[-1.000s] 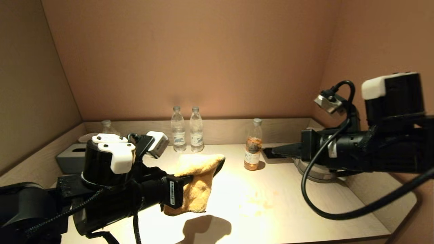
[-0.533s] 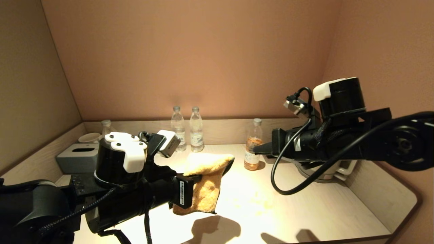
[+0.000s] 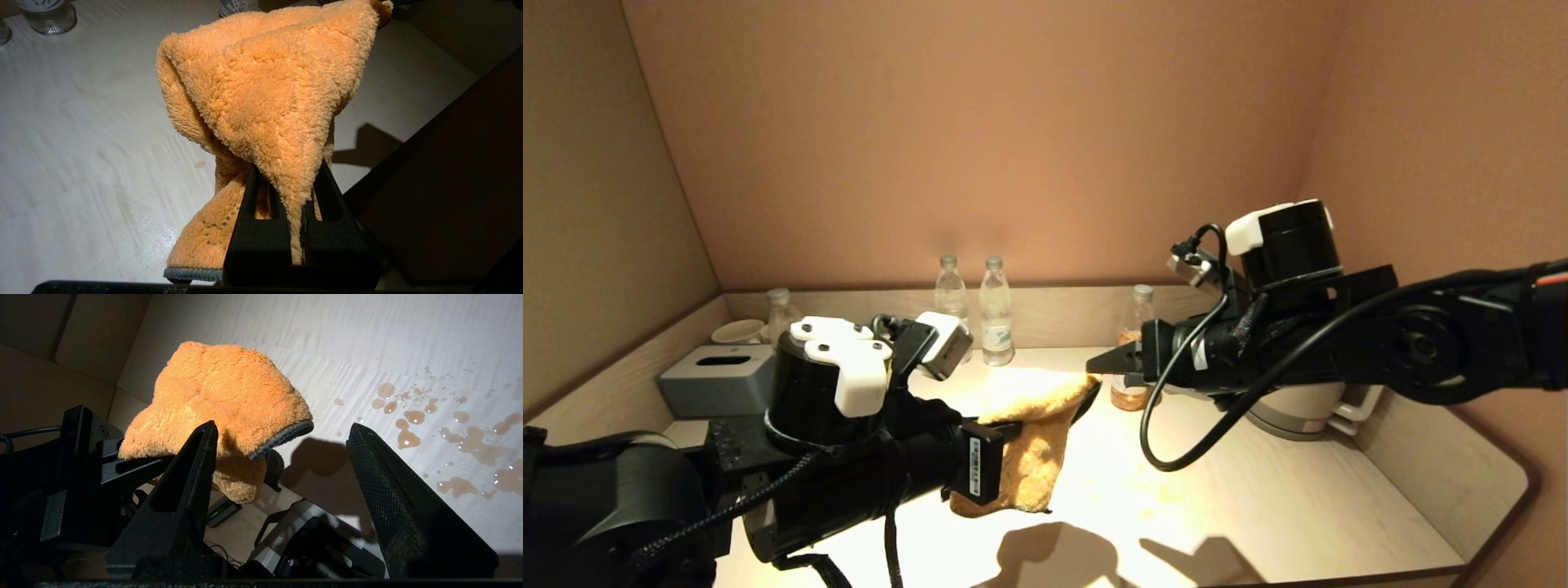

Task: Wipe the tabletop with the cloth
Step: Hand it to the other hand

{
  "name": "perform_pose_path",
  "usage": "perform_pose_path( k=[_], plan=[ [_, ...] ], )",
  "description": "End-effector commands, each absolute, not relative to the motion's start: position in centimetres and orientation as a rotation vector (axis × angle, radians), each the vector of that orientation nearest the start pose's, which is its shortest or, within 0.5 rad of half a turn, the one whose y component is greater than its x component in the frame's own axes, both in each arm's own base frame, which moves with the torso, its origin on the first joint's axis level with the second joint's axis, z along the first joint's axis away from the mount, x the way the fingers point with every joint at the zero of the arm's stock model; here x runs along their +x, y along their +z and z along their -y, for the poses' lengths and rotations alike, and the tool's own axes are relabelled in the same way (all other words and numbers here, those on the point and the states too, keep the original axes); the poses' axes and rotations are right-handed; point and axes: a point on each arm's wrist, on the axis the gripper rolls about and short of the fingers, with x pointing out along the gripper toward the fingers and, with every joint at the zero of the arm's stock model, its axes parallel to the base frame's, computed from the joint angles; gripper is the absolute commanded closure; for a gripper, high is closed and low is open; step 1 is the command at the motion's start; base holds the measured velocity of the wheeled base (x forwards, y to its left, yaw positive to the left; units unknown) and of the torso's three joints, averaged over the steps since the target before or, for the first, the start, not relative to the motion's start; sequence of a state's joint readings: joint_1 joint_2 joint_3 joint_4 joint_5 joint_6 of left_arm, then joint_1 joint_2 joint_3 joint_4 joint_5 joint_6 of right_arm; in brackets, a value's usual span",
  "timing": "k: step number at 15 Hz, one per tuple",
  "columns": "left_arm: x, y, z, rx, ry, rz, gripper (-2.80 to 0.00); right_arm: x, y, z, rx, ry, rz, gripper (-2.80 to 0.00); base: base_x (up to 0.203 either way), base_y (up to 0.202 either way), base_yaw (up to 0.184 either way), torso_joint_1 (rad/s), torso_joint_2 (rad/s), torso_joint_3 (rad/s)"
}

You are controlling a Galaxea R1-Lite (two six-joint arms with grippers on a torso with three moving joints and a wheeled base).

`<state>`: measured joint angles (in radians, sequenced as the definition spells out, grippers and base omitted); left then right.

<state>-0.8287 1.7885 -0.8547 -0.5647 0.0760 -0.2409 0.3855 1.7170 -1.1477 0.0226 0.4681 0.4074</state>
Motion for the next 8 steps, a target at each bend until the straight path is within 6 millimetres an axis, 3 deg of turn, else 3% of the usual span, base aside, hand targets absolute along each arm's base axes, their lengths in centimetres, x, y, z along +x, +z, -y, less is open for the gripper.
perform_pose_path(
  k=[1,8],
  plan=[
    [22.1,15.9,24.1,-0.061,-0.700,-0.429,0.00,28.8,20.8,-13.4,0.392,0.709,-0.780,-2.80,0.000,0.000,0.000,0.000,0.00,0.000],
    [22.4,16.0,25.0,-0.053,-0.714,-0.407,0.00,28.6,20.5,-14.9,0.377,0.752,-0.799,-2.80,0.000,0.000,0.000,0.000,0.00,0.000]
  ],
)
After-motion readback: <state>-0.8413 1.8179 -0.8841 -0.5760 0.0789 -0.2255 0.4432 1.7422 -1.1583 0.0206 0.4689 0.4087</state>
